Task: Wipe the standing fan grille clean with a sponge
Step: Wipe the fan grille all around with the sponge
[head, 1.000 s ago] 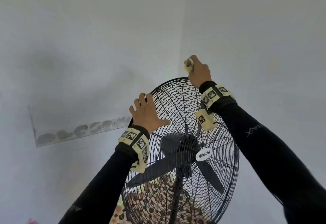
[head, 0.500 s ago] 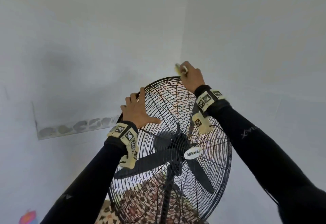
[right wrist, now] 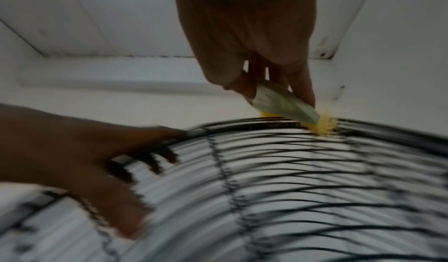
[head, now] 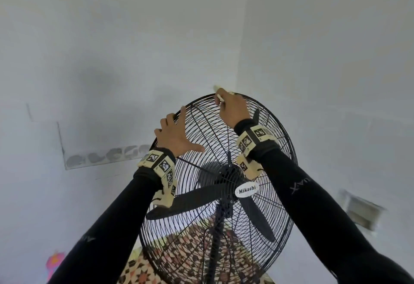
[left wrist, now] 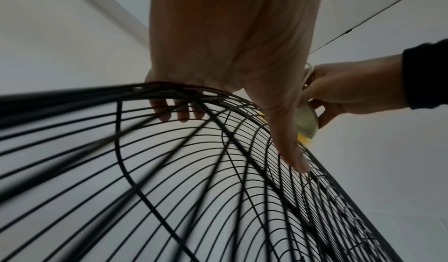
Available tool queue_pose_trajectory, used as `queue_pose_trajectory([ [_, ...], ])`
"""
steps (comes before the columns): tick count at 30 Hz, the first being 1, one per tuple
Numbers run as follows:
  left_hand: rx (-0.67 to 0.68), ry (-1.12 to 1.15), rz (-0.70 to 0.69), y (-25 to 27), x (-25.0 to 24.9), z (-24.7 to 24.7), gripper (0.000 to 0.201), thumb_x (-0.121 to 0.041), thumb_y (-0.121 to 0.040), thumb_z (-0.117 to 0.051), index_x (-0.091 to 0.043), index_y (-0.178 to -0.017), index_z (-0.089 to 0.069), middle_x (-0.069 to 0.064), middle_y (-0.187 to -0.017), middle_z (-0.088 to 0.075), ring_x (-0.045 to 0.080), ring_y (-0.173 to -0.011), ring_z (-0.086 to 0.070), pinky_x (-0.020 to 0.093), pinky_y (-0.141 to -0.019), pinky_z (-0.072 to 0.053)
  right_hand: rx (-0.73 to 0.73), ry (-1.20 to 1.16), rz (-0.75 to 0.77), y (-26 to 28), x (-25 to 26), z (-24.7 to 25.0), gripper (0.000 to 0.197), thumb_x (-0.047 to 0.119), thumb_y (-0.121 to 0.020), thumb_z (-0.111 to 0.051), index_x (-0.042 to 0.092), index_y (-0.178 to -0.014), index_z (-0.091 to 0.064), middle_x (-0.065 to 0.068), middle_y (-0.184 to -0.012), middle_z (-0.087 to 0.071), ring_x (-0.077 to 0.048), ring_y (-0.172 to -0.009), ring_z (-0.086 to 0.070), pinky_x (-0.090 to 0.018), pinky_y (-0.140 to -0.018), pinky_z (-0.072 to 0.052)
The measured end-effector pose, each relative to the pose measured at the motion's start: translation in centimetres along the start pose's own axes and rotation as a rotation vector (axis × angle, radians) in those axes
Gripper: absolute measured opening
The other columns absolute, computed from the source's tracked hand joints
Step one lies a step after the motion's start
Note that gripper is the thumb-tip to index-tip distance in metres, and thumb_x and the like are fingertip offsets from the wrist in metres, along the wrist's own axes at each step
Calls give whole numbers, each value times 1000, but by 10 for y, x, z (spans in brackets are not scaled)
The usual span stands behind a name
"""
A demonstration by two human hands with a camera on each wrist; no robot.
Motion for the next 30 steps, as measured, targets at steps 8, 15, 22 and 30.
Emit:
queue_pose_trajectory([
  [8, -15, -5, -6, 5, -4, 0, 148, -83, -59, -79, -32, -165, 12, 17, -163, -18, 38, -146, -24, 58, -112, -32, -161, -366, -165, 8, -30, 32, 9, 11, -101, -54, 18, -98, -60, 5, -92, -63, -11, -76, -61, -10, -60, -42],
  [15, -30, 20, 11, 7, -1, 1, 146, -82, -58, -81, -34, -165, 6, 15, -164, -18, 37, -147, -23, 58, -113, -31, 103, -445, 28, 26, 7, 3, 16, 12, -102, -53, 24, -92, -57, -3, -98, -67, -27, -84, -67, -35, -68, -55],
  [22, -12, 33, -3, 15, 1, 2, 145, -79, -61, -82, -34, -165, 9, 16, -166, -14, 37, -149, -20, 58, -115, -29, -278, -303, -273, 28, -43, 24, 15, 6, -100, -51, 18, -101, -59, -3, -93, -65, -22, -80, -63, -33, -69, -53],
  [30, -45, 27, -3, 14, -7, 0, 144, -80, -61, -82, -32, -165, 6, 17, -164, -16, 38, -148, -22, 58, -114, -29, 70, -865, -150, 53, -20, 8, 34, 6, -98, -55, 32, -77, -55, 8, -101, -60, -17, -99, -60, -42, -77, -60],
])
Point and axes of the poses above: each hand's wrist, its own y-axis away from the middle knuckle, its own z-axis out of the back of the hand, x = y × z, the point moved 4 cm from there along -y, towards the middle knuckle
